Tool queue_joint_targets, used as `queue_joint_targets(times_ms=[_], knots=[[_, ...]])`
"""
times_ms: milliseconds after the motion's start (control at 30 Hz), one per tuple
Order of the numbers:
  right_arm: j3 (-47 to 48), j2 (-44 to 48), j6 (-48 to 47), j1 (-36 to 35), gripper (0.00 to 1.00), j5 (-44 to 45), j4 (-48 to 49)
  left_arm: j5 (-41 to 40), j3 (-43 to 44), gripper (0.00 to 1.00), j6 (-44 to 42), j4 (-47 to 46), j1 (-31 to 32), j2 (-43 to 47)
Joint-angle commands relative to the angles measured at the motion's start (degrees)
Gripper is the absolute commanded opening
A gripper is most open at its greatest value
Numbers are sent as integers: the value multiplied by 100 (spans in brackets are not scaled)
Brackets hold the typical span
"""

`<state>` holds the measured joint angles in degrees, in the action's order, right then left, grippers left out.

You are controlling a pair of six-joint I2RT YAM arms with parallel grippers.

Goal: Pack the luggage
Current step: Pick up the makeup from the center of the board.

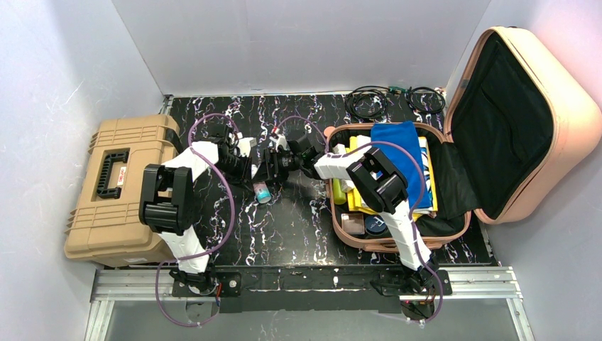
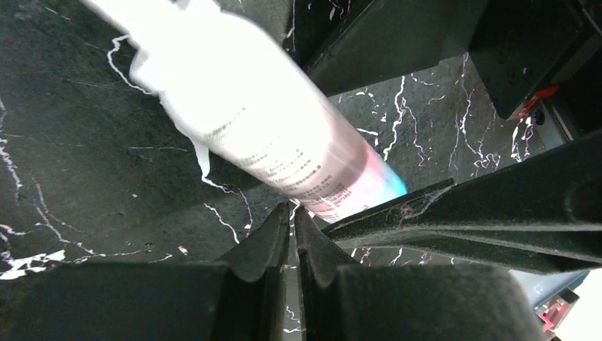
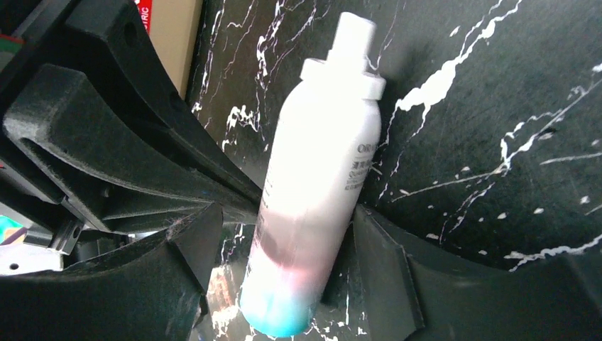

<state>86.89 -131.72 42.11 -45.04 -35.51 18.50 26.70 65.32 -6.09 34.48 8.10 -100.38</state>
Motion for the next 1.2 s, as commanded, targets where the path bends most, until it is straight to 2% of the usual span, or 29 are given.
queue_joint_targets(times_ms=[0,233,500,800,1167], knots=[[-263,-240,422,-131,74,-295,743,605,96,8,94,15,56,-87],[-557,-174,230,-190,70,-669,892,12,-12,8,-11,-63,52,-55],[-283,-60,-500,-183,73,-1188,123,-667,-133,8,-79,-161,52,-1],[-278,-137,-367,-190,73,-908,91,-339,-155,8,84,-216,52,55],[-322,-346,239,-213,73,-589,601,127,-420,9,143,-196,52,420]])
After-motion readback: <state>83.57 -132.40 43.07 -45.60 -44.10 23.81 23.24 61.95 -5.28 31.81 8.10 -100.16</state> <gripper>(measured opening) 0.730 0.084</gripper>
